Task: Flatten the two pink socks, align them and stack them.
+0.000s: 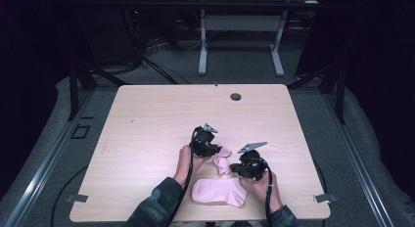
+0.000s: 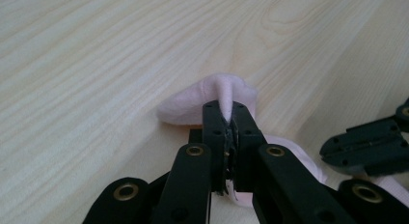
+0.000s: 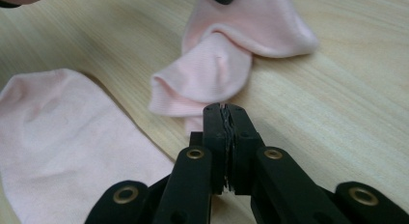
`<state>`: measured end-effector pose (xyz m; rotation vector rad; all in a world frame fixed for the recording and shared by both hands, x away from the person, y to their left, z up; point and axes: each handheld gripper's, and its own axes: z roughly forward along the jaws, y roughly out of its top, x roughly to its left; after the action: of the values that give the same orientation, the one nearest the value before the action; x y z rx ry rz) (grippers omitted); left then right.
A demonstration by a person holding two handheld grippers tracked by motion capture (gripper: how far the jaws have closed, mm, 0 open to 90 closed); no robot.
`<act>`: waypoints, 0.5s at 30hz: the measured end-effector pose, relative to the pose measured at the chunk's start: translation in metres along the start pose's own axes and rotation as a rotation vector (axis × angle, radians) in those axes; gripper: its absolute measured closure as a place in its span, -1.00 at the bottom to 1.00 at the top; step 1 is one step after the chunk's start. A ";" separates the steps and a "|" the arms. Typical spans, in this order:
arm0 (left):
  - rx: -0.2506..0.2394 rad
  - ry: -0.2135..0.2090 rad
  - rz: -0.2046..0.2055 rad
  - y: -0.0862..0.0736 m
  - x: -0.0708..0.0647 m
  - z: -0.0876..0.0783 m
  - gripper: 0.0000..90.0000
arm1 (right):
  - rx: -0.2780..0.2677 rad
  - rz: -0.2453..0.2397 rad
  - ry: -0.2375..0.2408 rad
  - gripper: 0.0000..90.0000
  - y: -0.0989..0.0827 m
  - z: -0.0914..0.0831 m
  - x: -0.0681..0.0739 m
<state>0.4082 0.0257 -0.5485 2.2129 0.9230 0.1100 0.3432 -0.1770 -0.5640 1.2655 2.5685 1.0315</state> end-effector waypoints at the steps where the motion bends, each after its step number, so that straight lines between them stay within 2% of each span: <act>1: -0.003 0.002 0.000 -0.001 0.000 -0.001 0.95 | -0.006 0.005 -0.003 0.95 0.000 0.000 -0.001; 3: -0.011 0.011 -0.010 -0.004 0.000 -0.003 0.95 | -0.018 0.016 -0.005 0.95 0.001 -0.001 -0.002; 5: -0.016 0.013 -0.020 -0.006 0.001 -0.005 0.95 | -0.021 0.025 -0.011 0.84 0.001 -0.005 -0.003; 6: -0.020 0.009 -0.030 -0.007 0.001 -0.006 0.95 | -0.029 0.028 -0.012 0.72 0.002 -0.006 -0.003; 8: -0.023 0.009 -0.042 -0.008 0.002 -0.006 0.94 | -0.040 0.041 0.013 0.28 0.006 -0.007 0.000; 10: -0.023 0.011 -0.041 -0.008 0.001 -0.006 0.94 | -0.043 0.007 0.024 -0.03 0.011 -0.006 0.008; 11: -0.026 0.010 -0.045 -0.008 0.000 -0.005 0.94 | -0.043 -0.006 0.022 -0.11 0.013 -0.004 0.011; 12: -0.023 0.012 -0.043 -0.008 0.000 -0.005 0.94 | -0.023 -0.029 0.022 -0.12 0.016 0.000 0.014; 14: -0.027 0.006 -0.052 -0.009 0.000 -0.005 0.94 | -0.012 -0.038 0.018 -0.02 0.019 0.008 0.016; 15: -0.027 0.006 -0.057 -0.009 0.000 -0.004 0.94 | -0.004 -0.037 0.015 0.12 0.020 0.012 0.016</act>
<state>0.4019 0.0327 -0.5514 2.1601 0.9817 0.1017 0.3503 -0.1509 -0.5580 1.2088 2.5897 1.0424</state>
